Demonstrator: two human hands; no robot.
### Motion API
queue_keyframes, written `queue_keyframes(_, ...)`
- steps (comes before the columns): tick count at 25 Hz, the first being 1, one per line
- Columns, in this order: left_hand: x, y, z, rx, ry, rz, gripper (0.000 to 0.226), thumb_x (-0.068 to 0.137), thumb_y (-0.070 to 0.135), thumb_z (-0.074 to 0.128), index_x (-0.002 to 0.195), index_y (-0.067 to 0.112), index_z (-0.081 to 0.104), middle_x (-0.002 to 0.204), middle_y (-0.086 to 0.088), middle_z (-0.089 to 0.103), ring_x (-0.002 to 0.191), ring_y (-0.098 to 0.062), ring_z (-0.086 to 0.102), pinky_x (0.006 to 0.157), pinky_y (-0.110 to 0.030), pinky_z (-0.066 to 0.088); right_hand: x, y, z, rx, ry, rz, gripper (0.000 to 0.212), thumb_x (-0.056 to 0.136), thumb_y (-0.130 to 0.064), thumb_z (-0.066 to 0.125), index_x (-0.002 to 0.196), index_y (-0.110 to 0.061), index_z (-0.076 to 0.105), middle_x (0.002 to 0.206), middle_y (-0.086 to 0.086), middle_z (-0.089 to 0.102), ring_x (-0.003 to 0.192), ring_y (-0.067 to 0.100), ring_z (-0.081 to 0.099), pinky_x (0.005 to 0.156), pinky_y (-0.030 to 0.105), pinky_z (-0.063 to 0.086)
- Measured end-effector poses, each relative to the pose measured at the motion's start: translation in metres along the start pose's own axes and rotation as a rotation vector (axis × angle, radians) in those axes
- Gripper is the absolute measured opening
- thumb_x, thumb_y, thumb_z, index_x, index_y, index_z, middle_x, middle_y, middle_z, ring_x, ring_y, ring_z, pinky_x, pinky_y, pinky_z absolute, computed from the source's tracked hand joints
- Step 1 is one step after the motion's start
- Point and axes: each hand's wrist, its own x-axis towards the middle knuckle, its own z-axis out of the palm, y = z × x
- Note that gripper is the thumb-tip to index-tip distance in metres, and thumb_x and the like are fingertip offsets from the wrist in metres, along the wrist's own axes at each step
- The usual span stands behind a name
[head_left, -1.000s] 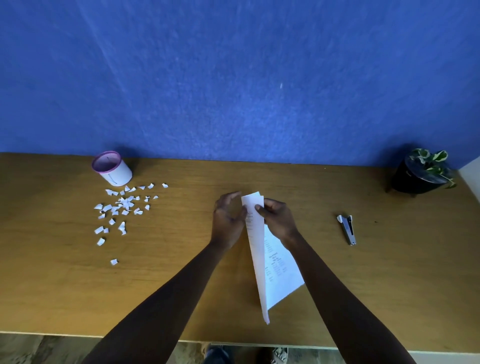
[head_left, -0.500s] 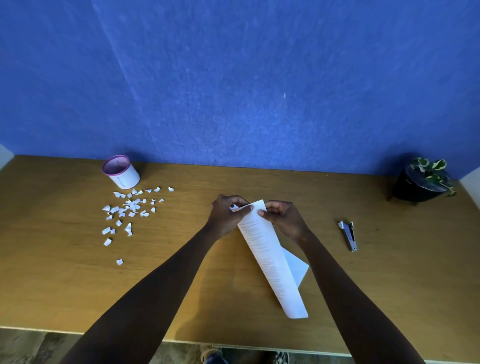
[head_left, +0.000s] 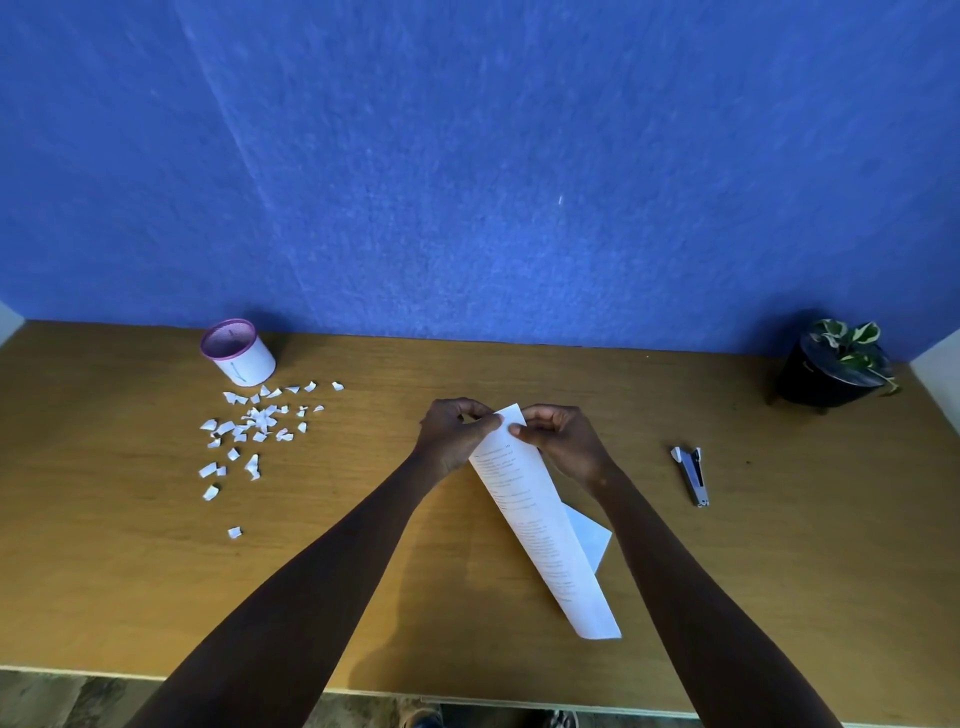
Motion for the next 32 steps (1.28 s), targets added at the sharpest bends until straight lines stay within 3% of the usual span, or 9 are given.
queue_keyframes(9, 0.002, -0.010, -0.003, -0.026, -0.012, 0.018, 0.018, 0.087, 0.025, 0.073, 0.092, 0.009, 0.078, 0.093, -0.003, 0.073, 0.089, -0.022, 0.069, 0.065, -0.026, 0.049, 0.000, 0.001, -0.001, 0.009, 0.049, 0.006, 0.021, 0.090, -0.015, 0.069, 0.108, -0.003, 0.072, 0.099, 0.007, 0.077, 0.086, 0.019, 0.075, 0.065, 0.022, 0.056)
queue_keyframes(13, 0.002, -0.010, -0.001, -0.006, -0.009, 0.029, 0.015, 0.086, 0.025, 0.074, 0.090, 0.011, 0.079, 0.090, 0.000, 0.073, 0.090, -0.020, 0.071, 0.065, -0.026, 0.049, 0.003, -0.004, 0.004, -0.208, 0.122, -0.051, 0.018, 0.090, -0.025, 0.070, 0.099, -0.010, 0.074, 0.090, -0.002, 0.077, 0.078, 0.008, 0.074, 0.060, 0.021, 0.054)
queue_keyframes(17, 0.000, -0.010, 0.002, 0.014, 0.009, 0.037, 0.017, 0.085, 0.027, 0.074, 0.089, 0.011, 0.079, 0.090, 0.000, 0.074, 0.088, -0.018, 0.069, 0.068, -0.028, 0.047, 0.004, -0.006, 0.006, -0.353, 0.144, -0.107, 0.009, 0.091, -0.022, 0.068, 0.083, -0.018, 0.070, 0.076, -0.008, 0.071, 0.066, 0.000, 0.069, 0.053, 0.014, 0.047)
queue_keyframes(21, -0.001, -0.010, 0.003, 0.019, 0.038, 0.027, 0.017, 0.085, 0.024, 0.074, 0.091, 0.009, 0.079, 0.094, -0.002, 0.075, 0.086, -0.015, 0.067, 0.063, -0.023, 0.046, 0.006, -0.001, 0.005, -0.464, 0.175, -0.146, 0.020, 0.090, -0.020, 0.066, 0.072, -0.010, 0.065, 0.064, -0.006, 0.063, 0.057, 0.002, 0.056, 0.052, 0.016, 0.039)
queue_keyframes(26, -0.003, -0.006, 0.005, 0.046, 0.043, 0.023, 0.016, 0.085, 0.027, 0.073, 0.090, 0.012, 0.079, 0.091, 0.002, 0.074, 0.084, -0.012, 0.065, 0.066, -0.023, 0.044, 0.007, 0.001, 0.002, -0.482, 0.165, -0.143, 0.021, 0.091, -0.018, 0.063, 0.074, -0.006, 0.065, 0.066, 0.001, 0.063, 0.058, 0.005, 0.054, 0.052, 0.019, 0.039)
queue_keyframes(32, -0.007, -0.004, 0.005, 0.064, 0.051, 0.044, 0.015, 0.085, 0.026, 0.073, 0.089, 0.012, 0.080, 0.087, 0.006, 0.072, 0.080, -0.007, 0.063, 0.067, -0.023, 0.041, 0.003, -0.003, 0.002, -0.463, 0.153, -0.141, 0.017, 0.090, -0.024, 0.068, 0.086, -0.007, 0.072, 0.080, 0.001, 0.073, 0.071, 0.010, 0.070, 0.056, 0.022, 0.051)
